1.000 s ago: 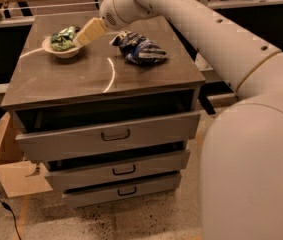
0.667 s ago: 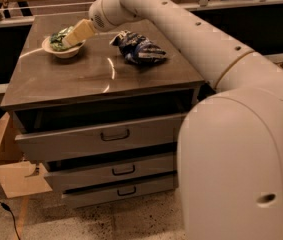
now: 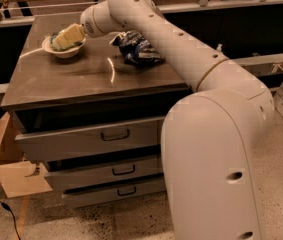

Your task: Pick green can from paper bowl and place on counter

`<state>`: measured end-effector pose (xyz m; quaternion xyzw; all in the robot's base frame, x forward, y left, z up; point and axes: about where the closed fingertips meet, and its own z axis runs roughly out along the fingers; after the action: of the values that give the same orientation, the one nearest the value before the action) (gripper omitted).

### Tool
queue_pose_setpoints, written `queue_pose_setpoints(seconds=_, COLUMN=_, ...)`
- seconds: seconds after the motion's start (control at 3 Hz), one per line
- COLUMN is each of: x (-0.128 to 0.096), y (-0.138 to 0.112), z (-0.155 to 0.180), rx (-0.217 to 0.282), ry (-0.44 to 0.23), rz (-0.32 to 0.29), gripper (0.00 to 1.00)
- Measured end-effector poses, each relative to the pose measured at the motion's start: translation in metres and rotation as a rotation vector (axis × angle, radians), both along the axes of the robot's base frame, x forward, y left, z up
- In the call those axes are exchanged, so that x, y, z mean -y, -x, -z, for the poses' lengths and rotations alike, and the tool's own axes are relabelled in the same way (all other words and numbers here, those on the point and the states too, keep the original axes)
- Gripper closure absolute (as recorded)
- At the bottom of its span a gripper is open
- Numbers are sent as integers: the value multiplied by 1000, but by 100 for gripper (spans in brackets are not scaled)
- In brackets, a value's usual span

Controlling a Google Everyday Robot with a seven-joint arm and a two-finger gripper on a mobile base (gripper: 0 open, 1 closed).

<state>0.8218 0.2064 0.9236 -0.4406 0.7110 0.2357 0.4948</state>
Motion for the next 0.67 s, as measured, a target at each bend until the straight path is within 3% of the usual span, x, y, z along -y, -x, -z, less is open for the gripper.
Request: queue_pose_setpoints(seconds=0.67, x=-10, y=-19, z=12, rx=-3, ry=-55, rz=4, gripper=0)
